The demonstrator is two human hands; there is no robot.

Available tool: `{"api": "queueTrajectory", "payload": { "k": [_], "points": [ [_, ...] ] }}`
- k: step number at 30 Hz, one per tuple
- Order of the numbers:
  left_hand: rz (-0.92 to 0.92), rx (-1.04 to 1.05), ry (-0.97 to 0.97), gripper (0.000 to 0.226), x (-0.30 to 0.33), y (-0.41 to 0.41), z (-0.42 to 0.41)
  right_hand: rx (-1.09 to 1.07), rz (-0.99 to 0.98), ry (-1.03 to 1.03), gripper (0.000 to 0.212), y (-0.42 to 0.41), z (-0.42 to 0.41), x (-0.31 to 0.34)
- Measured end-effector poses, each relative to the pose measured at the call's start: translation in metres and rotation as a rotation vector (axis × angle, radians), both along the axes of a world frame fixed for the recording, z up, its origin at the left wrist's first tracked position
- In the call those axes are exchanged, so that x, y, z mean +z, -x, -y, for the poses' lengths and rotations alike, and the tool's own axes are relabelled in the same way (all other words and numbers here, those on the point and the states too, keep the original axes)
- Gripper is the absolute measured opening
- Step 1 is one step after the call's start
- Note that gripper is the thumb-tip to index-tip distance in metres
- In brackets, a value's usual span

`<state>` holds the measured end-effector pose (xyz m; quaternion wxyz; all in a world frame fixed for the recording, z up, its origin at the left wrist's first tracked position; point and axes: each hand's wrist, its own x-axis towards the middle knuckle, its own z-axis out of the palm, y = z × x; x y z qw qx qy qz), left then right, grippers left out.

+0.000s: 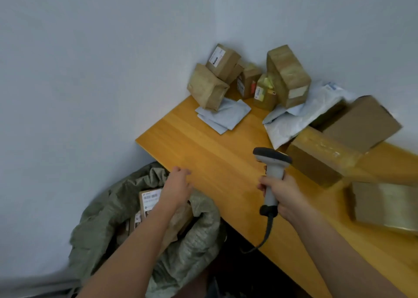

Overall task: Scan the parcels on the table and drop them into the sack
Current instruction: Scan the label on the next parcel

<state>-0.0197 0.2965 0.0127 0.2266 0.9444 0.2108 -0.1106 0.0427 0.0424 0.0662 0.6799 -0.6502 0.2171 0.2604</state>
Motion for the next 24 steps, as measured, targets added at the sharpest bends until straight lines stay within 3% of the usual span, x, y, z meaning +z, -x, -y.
{"api": "queueTrajectory", "payload": {
  "k": [8,13,16,18,20,22,24],
  "points": [
    [0.081,-0.358,0.002,0.043,0.020,-0.095,0.158,-0.273,0.103,0.042,0.028,-0.033,0.135,0.021],
    [0.164,-0.664,-0.141,0.068,0.010,-0.140,0.246,-0.367,0.073,0.053,0.027,-0.042,0.212,0.012],
    [0.097,-0.735,-0.143,0.077,-0.006,-0.159,0.288,-0.407,0.060,0.072,0.025,-0.040,0.248,0.003],
    [0.078,-0.707,-0.123,0.072,-0.018,-0.161,0.305,-0.414,0.052,0.080,0.026,-0.040,0.265,-0.003],
    [0.227,-0.586,-0.099,0.059,-0.024,-0.151,0.312,-0.424,0.030,0.073,0.027,-0.040,0.276,-0.007],
    [0.448,-0.380,-0.039,0.044,-0.025,-0.134,0.315,-0.427,0.009,0.061,0.026,-0.042,0.282,-0.012],
    [0.491,-0.025,0.119,0.043,-0.023,-0.121,0.315,-0.399,0.007,0.052,0.022,-0.046,0.283,-0.016]
  ]
}}
